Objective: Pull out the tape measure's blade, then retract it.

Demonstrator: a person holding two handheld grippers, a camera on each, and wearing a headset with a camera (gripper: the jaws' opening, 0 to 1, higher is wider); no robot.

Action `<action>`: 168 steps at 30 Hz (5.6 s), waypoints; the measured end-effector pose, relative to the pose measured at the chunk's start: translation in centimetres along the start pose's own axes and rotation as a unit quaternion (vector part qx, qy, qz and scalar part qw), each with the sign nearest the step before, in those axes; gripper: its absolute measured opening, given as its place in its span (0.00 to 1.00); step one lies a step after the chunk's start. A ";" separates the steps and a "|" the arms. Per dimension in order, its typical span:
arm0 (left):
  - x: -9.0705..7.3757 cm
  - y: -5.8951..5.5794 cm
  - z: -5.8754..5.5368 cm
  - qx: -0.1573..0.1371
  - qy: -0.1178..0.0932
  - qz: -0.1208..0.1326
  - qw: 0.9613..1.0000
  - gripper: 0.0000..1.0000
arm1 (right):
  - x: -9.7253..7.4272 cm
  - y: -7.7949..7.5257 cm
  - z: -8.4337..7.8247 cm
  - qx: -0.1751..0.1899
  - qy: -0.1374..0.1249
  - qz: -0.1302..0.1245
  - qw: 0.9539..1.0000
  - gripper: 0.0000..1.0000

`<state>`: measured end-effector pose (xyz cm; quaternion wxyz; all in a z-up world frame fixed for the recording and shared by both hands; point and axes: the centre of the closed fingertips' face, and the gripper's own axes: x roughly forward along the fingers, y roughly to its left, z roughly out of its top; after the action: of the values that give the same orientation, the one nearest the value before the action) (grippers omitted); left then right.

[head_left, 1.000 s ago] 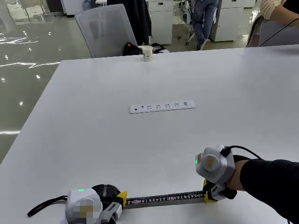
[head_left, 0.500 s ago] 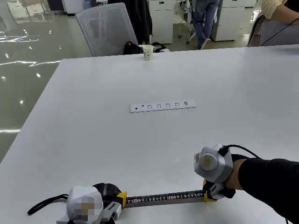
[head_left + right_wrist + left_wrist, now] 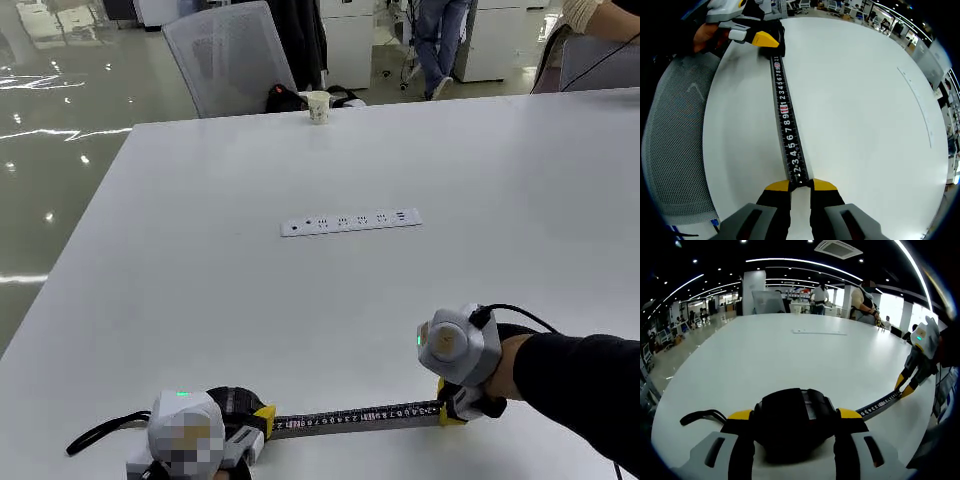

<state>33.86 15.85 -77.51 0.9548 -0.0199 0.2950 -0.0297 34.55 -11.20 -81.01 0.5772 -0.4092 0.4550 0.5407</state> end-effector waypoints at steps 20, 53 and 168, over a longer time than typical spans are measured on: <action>0.1 0.1 0.0 0.000 0.011 -0.003 1.000 0.60 | 0.3 -0.1 0.5 -0.002 0.006 -0.006 1.000 0.10; 0.2 0.2 -0.1 -0.001 0.018 -0.004 1.000 0.60 | 0.5 0.0 1.2 0.005 0.004 -0.011 1.000 0.10; 0.0 0.2 -0.1 -0.001 0.025 -0.006 1.000 0.60 | 1.3 0.3 4.7 0.010 -0.010 -0.016 1.000 0.11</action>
<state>33.80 16.01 -77.64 0.9469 -0.0222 0.3188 -0.0358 34.67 -6.30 -81.12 0.5942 -0.4053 0.4482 0.5309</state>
